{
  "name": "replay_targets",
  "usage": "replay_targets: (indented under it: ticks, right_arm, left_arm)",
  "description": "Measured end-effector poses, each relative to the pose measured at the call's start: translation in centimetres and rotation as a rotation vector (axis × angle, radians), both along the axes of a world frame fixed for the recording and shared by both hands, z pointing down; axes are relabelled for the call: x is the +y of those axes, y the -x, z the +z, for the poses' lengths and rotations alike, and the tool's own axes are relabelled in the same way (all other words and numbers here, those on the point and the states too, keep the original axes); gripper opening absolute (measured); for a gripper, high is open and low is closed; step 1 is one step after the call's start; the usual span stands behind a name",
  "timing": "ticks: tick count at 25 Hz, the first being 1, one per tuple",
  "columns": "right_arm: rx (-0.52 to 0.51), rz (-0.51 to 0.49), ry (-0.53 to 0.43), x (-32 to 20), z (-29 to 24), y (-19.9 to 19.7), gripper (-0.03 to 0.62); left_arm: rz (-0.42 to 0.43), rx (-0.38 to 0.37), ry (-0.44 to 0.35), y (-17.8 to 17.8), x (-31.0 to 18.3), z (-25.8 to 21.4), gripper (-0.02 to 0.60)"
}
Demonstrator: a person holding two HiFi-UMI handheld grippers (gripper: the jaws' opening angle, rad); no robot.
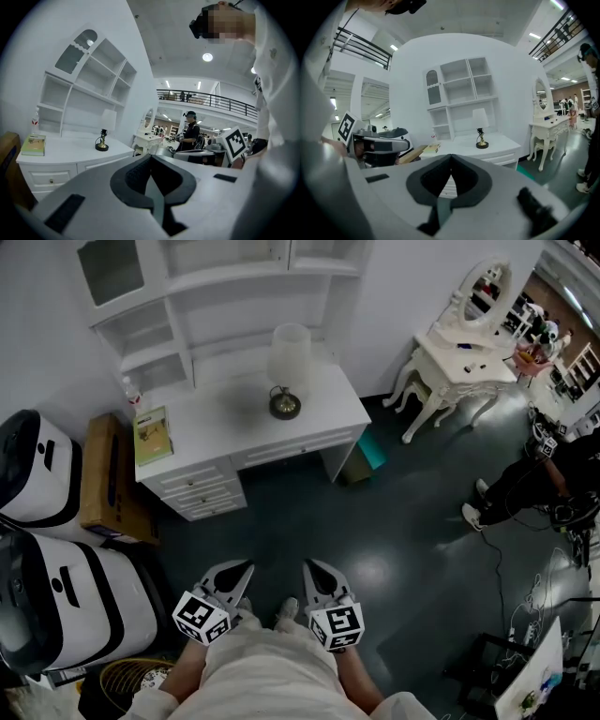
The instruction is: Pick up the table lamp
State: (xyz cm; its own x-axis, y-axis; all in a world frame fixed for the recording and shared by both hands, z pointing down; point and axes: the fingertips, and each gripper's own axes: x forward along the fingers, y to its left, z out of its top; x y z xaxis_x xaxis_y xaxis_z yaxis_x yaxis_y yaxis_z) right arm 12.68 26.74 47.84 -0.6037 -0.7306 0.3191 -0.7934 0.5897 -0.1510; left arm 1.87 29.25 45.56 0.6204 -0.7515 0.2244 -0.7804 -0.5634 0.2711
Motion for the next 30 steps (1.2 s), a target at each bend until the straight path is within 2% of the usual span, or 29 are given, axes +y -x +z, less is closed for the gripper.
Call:
replay_targets:
  ticks: [6,15,23,30]
  right_arm:
    - [0.026,-0.039,0.016,0.3,1.1,-1.1,0.012]
    - [0.054,-0.065,0.036,-1.2,2.1,-0.2,0.012]
    - [0.077,-0.023,0.017,-5.4,1.1,0.4,0.012]
    - [0.122,0.008,-0.003,-10.0,0.3,3.0,0.012]
  left_arm:
    - [-0.035,-0.002,0.000,-1.2,0.3,-0.2,0.009]
    - [-0.073,0.005,0.017,0.4,-0.9,0.4,0.009]
    - [-0.053,0.016,-0.006,2.5,-5.8,0.1,0.009]
    - [-0.023,0.026,-0.023,4.8,-10.6,-0.6,0.009]
